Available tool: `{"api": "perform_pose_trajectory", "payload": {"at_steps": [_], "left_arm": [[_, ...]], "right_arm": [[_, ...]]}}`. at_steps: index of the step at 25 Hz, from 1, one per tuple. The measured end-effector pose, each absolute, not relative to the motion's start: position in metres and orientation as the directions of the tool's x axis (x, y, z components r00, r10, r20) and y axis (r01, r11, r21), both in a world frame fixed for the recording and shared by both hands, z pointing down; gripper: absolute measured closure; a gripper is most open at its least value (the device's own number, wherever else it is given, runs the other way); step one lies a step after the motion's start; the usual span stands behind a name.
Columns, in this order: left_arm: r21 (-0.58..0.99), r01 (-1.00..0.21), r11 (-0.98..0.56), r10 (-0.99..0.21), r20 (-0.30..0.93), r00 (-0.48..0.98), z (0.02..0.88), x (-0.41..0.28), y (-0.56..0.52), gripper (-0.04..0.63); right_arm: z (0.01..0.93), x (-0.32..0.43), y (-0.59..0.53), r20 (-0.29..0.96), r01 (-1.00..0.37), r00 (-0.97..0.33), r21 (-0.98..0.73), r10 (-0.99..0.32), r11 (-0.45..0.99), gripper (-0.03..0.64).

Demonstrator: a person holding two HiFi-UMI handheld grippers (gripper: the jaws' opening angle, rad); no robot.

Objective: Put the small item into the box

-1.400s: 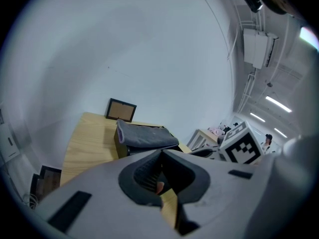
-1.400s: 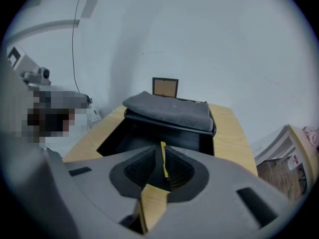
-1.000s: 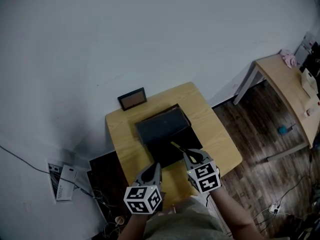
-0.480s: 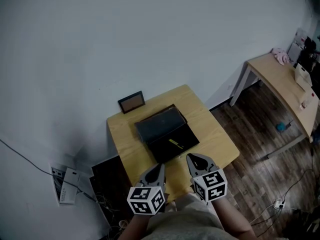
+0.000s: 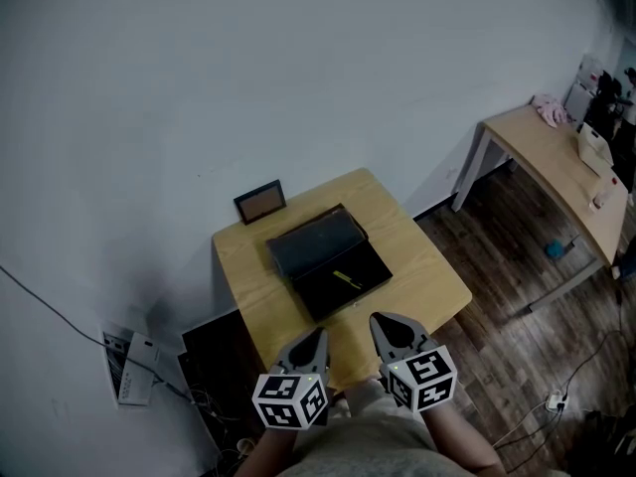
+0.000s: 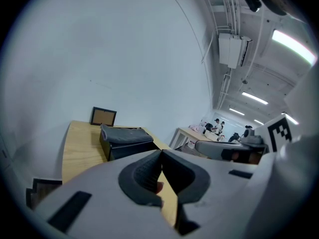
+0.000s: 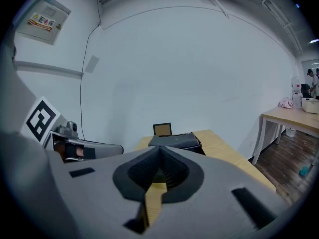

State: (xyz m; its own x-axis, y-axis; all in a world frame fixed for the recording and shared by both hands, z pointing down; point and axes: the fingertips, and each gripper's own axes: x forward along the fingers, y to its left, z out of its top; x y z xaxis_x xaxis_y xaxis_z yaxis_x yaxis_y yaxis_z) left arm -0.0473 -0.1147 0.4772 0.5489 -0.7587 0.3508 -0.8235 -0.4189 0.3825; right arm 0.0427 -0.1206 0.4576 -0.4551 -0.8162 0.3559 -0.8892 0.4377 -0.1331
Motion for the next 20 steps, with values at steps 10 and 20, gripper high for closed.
{"api": "perform_pose_trajectory", "payload": {"at_steps": [10,20], "left_arm": [[0.377,-0.822,-0.427,-0.766,0.332,0.55,0.471,-0.046,-0.111,0.592],[0.376,-0.817,-0.438,-0.764,0.324,0.559,0.469,-0.039,-0.114,0.592]], "right_arm": [[0.45,0.044,-0.115,0.329,-0.895,-0.443,-0.116,-0.834,0.43,0.617],[0.443,0.047,-0.119,0.305,-0.891,-0.452,-0.106,-0.839,0.442,0.617]]}}
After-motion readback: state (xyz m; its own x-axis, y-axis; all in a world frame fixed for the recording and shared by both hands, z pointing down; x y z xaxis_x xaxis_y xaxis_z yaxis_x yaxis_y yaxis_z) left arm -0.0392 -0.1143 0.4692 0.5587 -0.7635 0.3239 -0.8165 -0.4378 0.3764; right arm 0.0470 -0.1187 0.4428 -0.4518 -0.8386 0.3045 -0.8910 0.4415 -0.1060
